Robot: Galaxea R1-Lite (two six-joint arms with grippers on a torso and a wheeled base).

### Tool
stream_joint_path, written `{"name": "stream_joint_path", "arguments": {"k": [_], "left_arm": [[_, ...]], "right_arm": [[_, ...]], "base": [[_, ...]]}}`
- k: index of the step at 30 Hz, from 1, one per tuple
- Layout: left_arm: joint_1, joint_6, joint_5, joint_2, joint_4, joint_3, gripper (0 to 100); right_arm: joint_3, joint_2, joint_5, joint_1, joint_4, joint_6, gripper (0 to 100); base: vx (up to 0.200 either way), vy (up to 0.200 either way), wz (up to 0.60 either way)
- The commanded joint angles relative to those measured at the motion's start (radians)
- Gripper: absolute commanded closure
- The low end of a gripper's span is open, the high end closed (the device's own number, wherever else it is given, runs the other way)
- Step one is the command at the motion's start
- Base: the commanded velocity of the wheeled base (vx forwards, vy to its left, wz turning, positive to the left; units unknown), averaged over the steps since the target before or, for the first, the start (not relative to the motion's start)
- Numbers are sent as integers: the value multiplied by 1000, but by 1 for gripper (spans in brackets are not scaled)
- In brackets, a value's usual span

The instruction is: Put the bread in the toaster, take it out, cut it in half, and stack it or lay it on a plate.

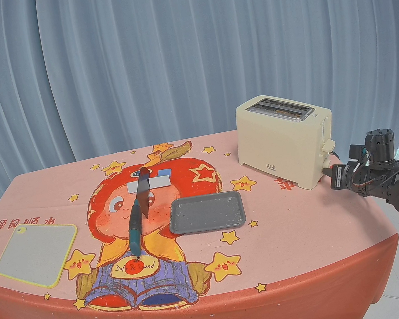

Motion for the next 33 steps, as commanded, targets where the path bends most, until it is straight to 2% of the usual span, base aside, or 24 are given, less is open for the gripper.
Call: {"name": "stream_joint_path", "arguments": {"k": [1, 22, 30, 33], "left_arm": [[0, -1, 0, 2, 0, 18, 0], [0, -1, 0, 2, 0, 18, 0], [0, -1, 0, 2, 0, 18, 0], [0, -1, 0, 2, 0, 18, 0]], "right_arm": [[4, 2, 0, 5, 0, 0, 100], [21, -10, -3, 19, 0, -9, 100], [33, -29, -4, 28, 0, -26, 100], [60, -61, -4, 51, -2, -49, 100]], "base": [[0, 0, 0], [0, 0, 0], [0, 0, 0], [0, 0, 0]]}}
